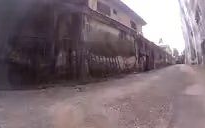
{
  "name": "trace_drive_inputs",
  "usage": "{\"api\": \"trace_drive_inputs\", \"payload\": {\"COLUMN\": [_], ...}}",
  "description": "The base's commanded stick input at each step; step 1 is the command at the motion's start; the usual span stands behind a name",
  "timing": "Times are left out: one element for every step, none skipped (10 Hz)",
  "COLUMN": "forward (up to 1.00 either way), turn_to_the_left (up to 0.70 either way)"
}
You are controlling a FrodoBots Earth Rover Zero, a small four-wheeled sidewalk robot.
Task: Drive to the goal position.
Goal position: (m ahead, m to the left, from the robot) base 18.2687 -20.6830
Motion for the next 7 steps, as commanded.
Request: {"api": "trace_drive_inputs", "payload": {"forward": [1.00, 1.00, 1.00, 1.00, 1.00, 1.00, 1.00], "turn_to_the_left": [0.03, 0.03, 0.03, 0.03, 0.03, 0.03, -0.10]}}
